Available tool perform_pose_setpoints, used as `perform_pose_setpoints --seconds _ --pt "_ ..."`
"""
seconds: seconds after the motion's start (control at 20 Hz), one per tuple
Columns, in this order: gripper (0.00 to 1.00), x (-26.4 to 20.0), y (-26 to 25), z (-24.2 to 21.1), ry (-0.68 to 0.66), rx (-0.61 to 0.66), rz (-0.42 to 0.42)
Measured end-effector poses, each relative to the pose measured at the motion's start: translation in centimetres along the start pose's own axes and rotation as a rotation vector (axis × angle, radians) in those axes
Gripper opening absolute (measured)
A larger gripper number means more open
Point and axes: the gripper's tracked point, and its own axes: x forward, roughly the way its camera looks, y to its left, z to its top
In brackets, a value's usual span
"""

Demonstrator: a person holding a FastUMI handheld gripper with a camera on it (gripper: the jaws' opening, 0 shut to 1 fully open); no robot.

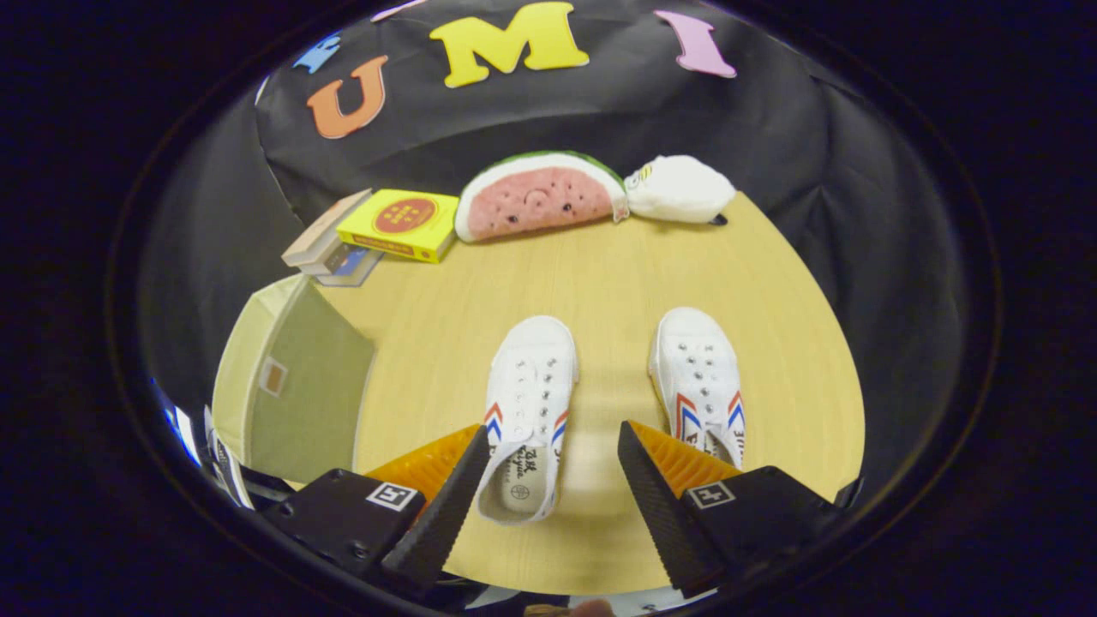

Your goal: Open the storage box then place both shoes into the box .Put the left shoe in first, then the right shoe, with the right side of both shoes facing outward in a uniform manner.

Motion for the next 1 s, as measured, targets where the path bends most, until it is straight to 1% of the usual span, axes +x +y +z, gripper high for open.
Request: perform_pose_setpoints --seconds 0.2,0.3,0.55,0.65,0.75,0.85,1.0 --pt "0.98 3.9 -0.9 -0.5 0.138 0.015 -0.001" --pt "0.97 5.3 -1.4 -0.7 0.177 0.011 -0.003" --pt "0.93 7.6 -0.3 -1.0 0.25 0.017 0.047" --pt "0.83 7.9 0.4 -1.0 0.267 0.013 0.077" --pt "0.56 7.8 1.5 -1.0 0.284 0.011 0.121" --pt "0.29 7.5 1.5 -0.9 0.292 0.024 0.103" --pt "0.08 7.0 1.7 -0.8 0.281 0.078 0.133"
